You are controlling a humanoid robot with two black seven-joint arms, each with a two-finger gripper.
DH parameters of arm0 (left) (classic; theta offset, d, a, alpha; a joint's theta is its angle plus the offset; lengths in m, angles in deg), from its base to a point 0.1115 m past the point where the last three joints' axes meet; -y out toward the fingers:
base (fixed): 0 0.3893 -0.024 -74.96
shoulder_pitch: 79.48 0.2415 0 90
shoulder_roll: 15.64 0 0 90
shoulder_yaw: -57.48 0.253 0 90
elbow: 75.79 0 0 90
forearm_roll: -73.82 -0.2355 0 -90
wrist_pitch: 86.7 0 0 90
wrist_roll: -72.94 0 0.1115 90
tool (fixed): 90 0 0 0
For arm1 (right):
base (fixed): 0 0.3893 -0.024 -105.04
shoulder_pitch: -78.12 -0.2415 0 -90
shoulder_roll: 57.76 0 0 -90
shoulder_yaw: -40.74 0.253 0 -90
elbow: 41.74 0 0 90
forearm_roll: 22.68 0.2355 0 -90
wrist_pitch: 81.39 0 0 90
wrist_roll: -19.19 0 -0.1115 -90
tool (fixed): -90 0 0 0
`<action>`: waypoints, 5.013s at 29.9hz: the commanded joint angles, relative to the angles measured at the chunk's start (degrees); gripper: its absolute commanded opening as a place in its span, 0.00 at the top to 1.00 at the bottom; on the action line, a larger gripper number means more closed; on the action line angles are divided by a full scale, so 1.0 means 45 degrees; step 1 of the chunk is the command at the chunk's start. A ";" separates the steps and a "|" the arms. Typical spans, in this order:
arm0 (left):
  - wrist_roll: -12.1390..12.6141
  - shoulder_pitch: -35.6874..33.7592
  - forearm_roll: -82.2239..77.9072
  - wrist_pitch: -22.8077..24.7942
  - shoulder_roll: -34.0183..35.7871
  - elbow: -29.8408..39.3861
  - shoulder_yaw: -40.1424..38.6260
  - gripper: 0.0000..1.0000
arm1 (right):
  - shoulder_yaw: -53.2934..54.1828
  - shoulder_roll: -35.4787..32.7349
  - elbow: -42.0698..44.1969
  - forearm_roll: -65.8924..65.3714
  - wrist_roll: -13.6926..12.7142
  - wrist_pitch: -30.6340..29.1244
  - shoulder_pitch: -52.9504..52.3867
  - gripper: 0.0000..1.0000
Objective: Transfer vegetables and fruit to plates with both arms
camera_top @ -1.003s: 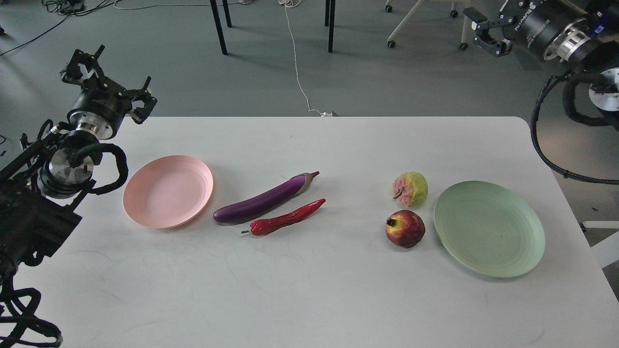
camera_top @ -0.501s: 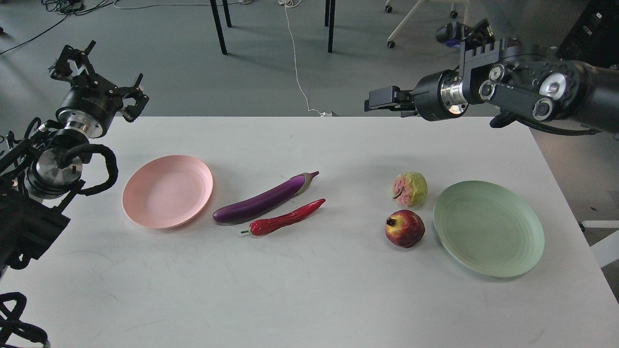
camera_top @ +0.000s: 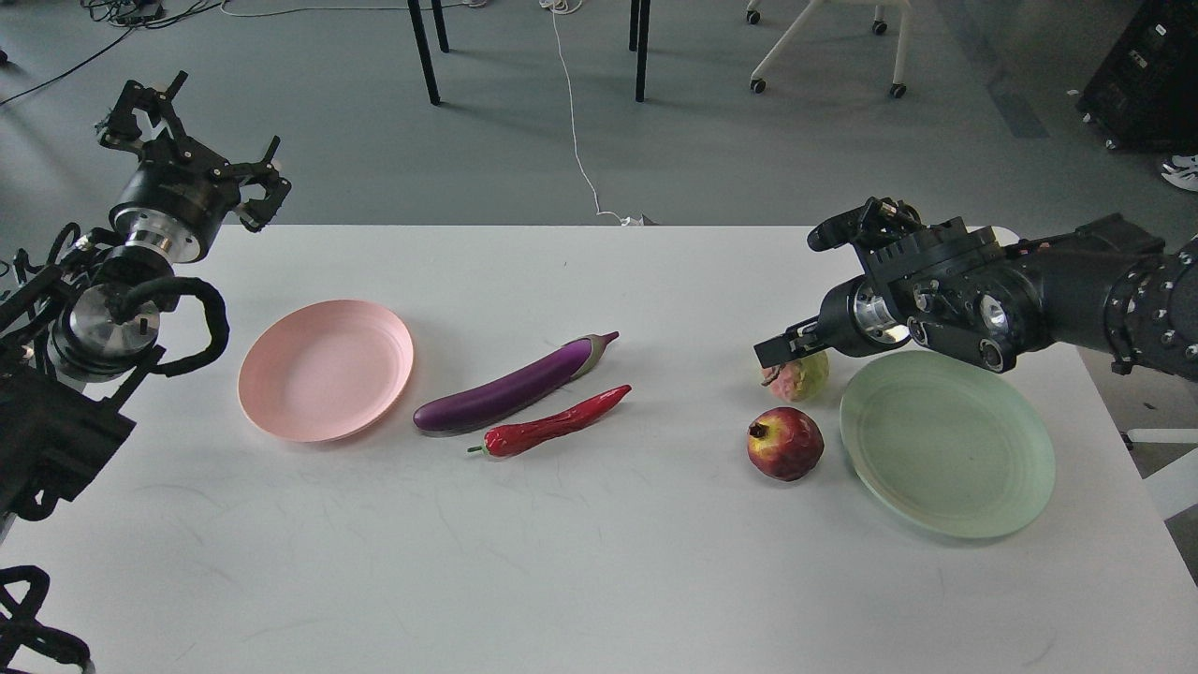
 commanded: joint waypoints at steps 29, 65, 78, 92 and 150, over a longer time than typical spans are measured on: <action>0.0020 0.0057 -0.0001 -0.0119 0.0552 0.0034 0.0143 0.02 | 0.0454 -0.5762 -0.3468 -0.2350 0.0021 0.1053 -0.0736 0.47; 0.0039 0.0213 -0.0021 0.0017 0.1040 0.0132 0.0221 0.02 | 0.0864 -0.1975 -0.5596 -0.0106 0.0060 0.1973 -0.1711 0.03; 0.0020 0.0448 -0.0021 0.0017 0.1118 0.0132 0.0163 0.02 | -0.0113 -0.1779 -0.6533 -0.0261 0.0060 0.1895 -0.1691 0.04; 0.0020 0.0468 -0.0021 0.0037 0.1489 0.0132 0.0182 0.02 | -0.0308 -0.1290 -0.6573 -0.0261 0.0060 0.1875 -0.2081 0.48; 0.0020 -0.0333 -1.2357 0.1345 0.2837 0.4778 0.1784 0.02 | 1.5312 -0.7407 -0.5483 0.2431 0.0080 0.1931 0.3775 0.02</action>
